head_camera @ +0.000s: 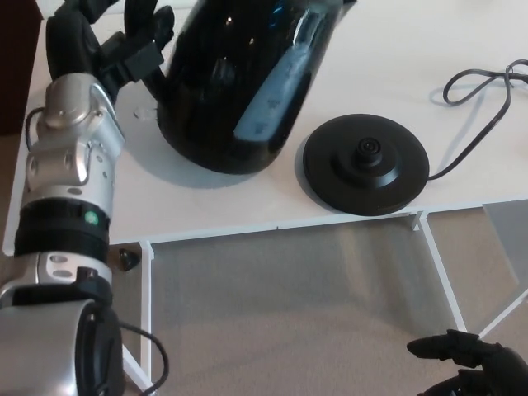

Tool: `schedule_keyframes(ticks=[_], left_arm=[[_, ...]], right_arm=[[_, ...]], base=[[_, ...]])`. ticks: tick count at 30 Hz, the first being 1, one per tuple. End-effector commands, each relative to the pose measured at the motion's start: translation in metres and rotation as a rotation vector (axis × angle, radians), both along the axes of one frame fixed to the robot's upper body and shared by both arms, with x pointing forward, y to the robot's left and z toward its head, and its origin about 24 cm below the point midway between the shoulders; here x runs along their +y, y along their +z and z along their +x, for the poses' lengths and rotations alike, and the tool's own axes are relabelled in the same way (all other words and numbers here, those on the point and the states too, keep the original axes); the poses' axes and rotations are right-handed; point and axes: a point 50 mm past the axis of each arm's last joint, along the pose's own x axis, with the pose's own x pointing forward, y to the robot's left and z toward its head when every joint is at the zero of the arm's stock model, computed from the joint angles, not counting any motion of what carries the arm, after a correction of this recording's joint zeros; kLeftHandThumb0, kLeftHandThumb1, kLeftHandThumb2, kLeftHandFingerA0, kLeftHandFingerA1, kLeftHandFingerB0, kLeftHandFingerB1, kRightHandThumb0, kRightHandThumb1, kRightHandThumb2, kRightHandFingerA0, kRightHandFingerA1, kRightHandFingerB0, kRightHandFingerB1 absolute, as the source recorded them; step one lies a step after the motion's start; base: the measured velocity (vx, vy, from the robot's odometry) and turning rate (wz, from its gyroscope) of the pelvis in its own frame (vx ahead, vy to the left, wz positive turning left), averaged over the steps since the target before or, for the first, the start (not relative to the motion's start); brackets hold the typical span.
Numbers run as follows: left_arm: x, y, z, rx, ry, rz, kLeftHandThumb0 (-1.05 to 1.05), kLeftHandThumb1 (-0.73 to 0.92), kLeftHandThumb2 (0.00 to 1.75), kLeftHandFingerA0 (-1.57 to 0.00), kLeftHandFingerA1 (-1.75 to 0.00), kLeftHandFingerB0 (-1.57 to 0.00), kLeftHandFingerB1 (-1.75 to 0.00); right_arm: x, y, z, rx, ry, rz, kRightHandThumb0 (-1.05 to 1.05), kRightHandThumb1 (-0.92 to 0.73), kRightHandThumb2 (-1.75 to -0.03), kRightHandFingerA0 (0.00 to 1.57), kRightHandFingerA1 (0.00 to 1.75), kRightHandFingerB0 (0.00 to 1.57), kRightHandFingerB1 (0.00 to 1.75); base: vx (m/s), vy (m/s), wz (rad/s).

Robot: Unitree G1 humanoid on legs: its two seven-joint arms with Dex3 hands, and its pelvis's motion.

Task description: The robot walk towards a table in front and uses its left hand to pick up the pot from the base and places it on the table

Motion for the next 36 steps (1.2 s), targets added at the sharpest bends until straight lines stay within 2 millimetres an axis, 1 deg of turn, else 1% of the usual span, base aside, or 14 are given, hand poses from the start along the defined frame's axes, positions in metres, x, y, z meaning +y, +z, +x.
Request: schedule_keyframes(ticks=[1,3,8,12,13,18,19,22,24,30,32,33,35,36], left_arm=[[0.005,0.002,-0.008,0.011,-0.27,-0.015,-0.68,0.48,0.84,-0.04,-0.4,-0.05,-0.26],[0.009,-0.001,-0.011,0.022,-0.337,0.0,-0.73,0.54,0.89,0.0,-0.17,0.0,-0.15],[0.023,0.006,-0.012,0.075,-0.405,0.063,-0.85,0.53,0.87,0.0,0.0,0.0,0.0],[0.03,0.011,-0.013,0.083,-0.44,0.101,-0.86,0.51,0.87,0.0,0.0,0.0,0.0],[0.034,0.012,-0.013,0.093,-0.457,0.114,-0.8,0.57,0.58,0.0,0.0,0.0,0.0],[0.047,0.021,-0.016,0.141,-0.505,0.25,-0.75,0.56,0.57,0.0,0.0,0.0,0.0],[0.049,0.022,-0.017,0.153,-0.515,0.296,-0.74,0.46,0.77,0.0,0.0,0.0,0.0],[0.054,0.016,-0.022,0.219,-0.553,0.546,-0.57,0.47,0.69,0.0,0.0,0.0,0.0],[0.055,0.013,-0.023,0.236,-0.569,0.596,-0.58,0.45,0.68,0.0,0.0,0.0,0.0],[0.058,0.007,-0.026,0.267,-0.607,0.664,-0.65,0.42,0.68,0.0,0.0,0.0,0.0],[0.059,0.007,-0.026,0.276,-0.61,0.662,-0.63,0.51,0.56,0.0,0.0,0.0,0.0],[0.058,0.009,-0.026,0.277,-0.616,0.659,-0.62,0.43,0.69,0.0,0.0,0.0,0.0],[0.058,0.013,-0.029,0.278,-0.631,0.658,-0.54,0.48,0.7,0.0,0.0,0.0,0.0],[0.058,0.013,-0.032,0.277,-0.646,0.657,-0.64,0.42,0.7,0.0,0.0,0.0,0.0]], right_arm=[[-0.006,-0.001,-0.002,0.023,-0.018,-0.031,-0.5,-0.42,-0.8,0.85,0.64,0.58,0.56],[-0.006,-0.001,-0.005,0.02,-0.021,-0.028,-0.49,-0.42,-0.8,0.88,0.65,0.6,0.57],[-0.006,0.0,-0.001,0.015,-0.022,-0.024,-0.5,-0.42,-0.8,0.87,0.64,0.57,0.56],[-0.007,0.001,0.0,0.015,-0.03,-0.017,-0.49,-0.42,-0.79,0.88,0.64,0.58,0.56],[-0.007,0.001,0.001,0.014,-0.029,-0.016,-0.48,-0.41,-0.79,0.87,0.65,0.57,0.56],[-0.008,0.003,0.005,0.003,-0.027,-0.009,-0.48,-0.41,-0.79,0.87,0.65,0.59,0.57],[-0.008,0.003,0.005,0.005,-0.026,-0.014,-0.48,-0.41,-0.79,0.86,0.65,0.57,0.56],[-0.008,0.003,0.005,0.002,-0.016,-0.02,-0.48,-0.42,-0.78,0.89,0.64,0.58,0.57],[-0.008,0.003,0.006,0.003,-0.018,-0.015,-0.47,-0.41,-0.78,0.88,0.65,0.58,0.57],[-0.009,0.001,0.001,0.014,-0.021,-0.013,-0.46,-0.4,-0.78,0.87,0.65,0.56,0.57],[-0.01,0.0,0.0,0.014,-0.023,-0.02,-0.48,-0.41,-0.78,0.87,0.64,0.58,0.57],[-0.011,0.001,0.0,0.012,-0.023,-0.024,-0.5,-0.41,-0.77,0.9,0.64,0.59,0.57],[-0.013,0.0,-0.002,0.01,-0.026,-0.029,-0.52,-0.42,-0.76,0.92,0.63,0.61,0.56],[-0.013,0.0,-0.004,0.011,-0.03,-0.026,-0.5,-0.41,-0.76,0.91,0.63,0.62,0.57]], base=[[0.0,0.0,0.0],[0.0,0.0,0.0],[0.0,0.0,0.0],[0.0,0.0,0.0],[0.0,0.0,0.0],[0.0,0.0,0.0],[0.0,0.0,0.0],[0.0,0.0,0.0],[0.0,0.0,0.0],[0.0,0.0,0.0],[0.0,0.0,0.0],[0.0,0.0,0.0],[0.0,0.0,0.0],[0.0,0.0,0.0]])
